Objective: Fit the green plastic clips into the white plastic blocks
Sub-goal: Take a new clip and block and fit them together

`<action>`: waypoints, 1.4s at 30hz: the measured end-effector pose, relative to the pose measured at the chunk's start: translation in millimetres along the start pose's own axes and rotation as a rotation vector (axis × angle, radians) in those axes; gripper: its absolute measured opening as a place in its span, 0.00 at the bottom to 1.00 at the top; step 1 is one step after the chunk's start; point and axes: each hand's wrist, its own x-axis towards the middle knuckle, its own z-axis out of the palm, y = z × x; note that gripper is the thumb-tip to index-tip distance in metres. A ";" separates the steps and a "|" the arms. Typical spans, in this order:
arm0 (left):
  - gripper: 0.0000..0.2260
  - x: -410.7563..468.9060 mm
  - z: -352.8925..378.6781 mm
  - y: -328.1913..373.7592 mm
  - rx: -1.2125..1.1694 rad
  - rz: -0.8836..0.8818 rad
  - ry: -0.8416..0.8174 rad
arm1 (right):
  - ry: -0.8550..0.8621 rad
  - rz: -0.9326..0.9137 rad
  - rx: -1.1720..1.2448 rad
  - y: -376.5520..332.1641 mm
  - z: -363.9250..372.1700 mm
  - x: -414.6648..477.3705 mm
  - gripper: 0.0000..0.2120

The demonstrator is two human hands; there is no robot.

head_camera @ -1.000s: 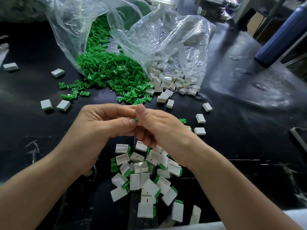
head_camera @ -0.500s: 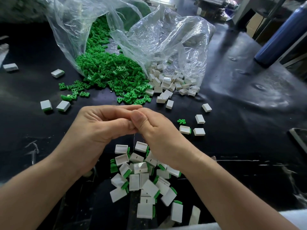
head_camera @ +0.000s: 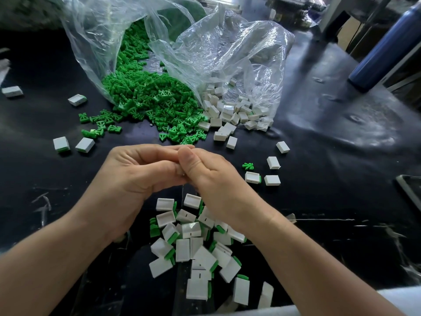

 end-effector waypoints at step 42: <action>0.14 6.7 -8.3 -8.1 0.419 0.062 0.173 | 0.158 -0.055 -0.151 17.6 -20.1 16.4 0.01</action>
